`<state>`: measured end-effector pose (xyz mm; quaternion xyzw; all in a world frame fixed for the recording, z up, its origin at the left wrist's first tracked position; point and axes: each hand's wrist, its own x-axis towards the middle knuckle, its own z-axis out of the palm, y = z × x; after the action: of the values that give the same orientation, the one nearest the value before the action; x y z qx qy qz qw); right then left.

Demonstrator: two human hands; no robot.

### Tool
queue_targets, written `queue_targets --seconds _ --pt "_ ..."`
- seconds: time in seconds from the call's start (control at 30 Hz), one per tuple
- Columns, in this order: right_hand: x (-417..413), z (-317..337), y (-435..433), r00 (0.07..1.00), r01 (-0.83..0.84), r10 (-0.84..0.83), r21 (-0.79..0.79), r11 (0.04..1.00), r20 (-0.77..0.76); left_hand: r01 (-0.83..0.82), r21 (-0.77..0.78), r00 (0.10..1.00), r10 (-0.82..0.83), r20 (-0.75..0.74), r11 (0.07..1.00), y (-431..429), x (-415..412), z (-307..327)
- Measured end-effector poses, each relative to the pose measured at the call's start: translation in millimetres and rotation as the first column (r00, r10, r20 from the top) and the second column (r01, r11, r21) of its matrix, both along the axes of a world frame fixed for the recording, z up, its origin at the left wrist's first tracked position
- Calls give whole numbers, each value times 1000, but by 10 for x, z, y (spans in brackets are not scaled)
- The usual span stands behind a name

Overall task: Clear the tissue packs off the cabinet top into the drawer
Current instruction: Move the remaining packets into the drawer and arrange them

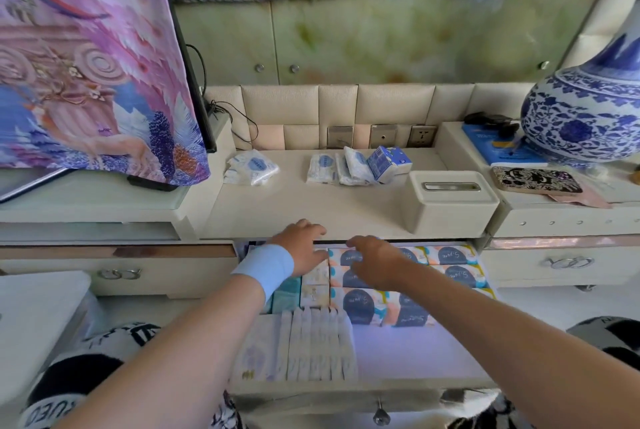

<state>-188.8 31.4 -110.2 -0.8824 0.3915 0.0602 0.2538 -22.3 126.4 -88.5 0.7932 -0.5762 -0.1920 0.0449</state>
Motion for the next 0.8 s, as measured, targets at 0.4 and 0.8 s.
queue_targets --seconds 0.4,0.8 --pt "733 445 -1503 991 -25 -15 -292 956 -132 -125 98 977 105 186 987 -1294 791 250" --pt "2006 -226 -2209 971 -104 5 -399 911 -240 -530 -176 811 557 181 829 -1788 2026 -426"
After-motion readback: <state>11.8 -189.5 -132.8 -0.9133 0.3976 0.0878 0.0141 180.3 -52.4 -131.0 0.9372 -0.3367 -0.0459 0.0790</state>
